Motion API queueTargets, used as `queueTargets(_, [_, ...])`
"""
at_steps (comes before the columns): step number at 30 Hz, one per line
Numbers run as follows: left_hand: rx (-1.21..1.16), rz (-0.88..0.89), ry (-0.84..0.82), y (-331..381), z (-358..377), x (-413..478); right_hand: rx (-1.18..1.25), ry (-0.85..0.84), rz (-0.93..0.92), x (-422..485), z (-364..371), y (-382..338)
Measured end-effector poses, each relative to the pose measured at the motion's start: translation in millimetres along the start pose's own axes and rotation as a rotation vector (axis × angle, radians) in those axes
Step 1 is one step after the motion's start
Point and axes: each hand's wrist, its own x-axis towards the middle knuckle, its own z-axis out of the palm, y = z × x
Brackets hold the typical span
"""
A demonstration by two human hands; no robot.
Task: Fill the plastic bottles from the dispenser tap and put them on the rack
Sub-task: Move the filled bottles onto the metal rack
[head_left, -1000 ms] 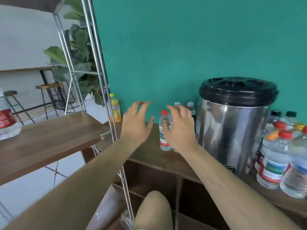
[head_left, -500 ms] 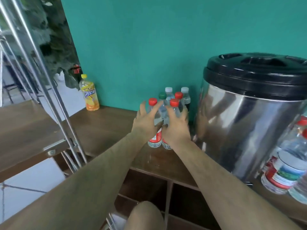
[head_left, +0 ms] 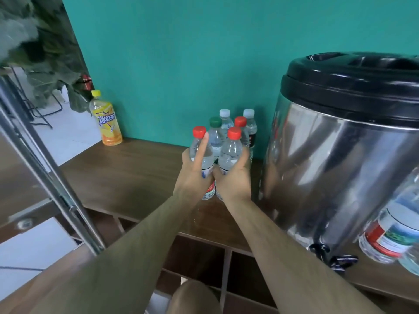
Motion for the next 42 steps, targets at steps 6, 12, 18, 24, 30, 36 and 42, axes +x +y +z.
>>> queueTargets(6, [-0.053,-0.054,0.063,4.6,-5.6,-27.9,0.040,-0.035,-0.026,-20.5,-3.4,6.3])
queueTargets(12, [-0.056,-0.141,0.114,29.7,-24.4,-75.9,0.080,-0.103,-0.130,-68.2,-27.0,5.4])
queueTargets(18, [-0.057,-0.090,0.174,79.2,-81.0,-112.6,0.134,-0.177,-0.326,-108.2,-66.7,-35.2])
queueTargets(24, [0.135,0.072,0.296,175.6,-186.4,-125.2,0.308,-0.179,-0.556,-135.2,-100.1,-133.5])
queueTargets(30, [0.271,0.159,0.418,241.8,-295.8,-138.9,0.441,-0.254,-0.758,-160.6,-105.4,-249.0])
queueTargets(36, [0.415,0.058,0.535,236.7,-386.4,-143.8,0.450,-0.379,-0.862,-181.1,-53.4,-334.1])
queueTargets(42, [0.480,-0.095,0.565,189.8,-443.4,-122.9,0.448,-0.500,-0.831,-182.1,24.3,-374.0])
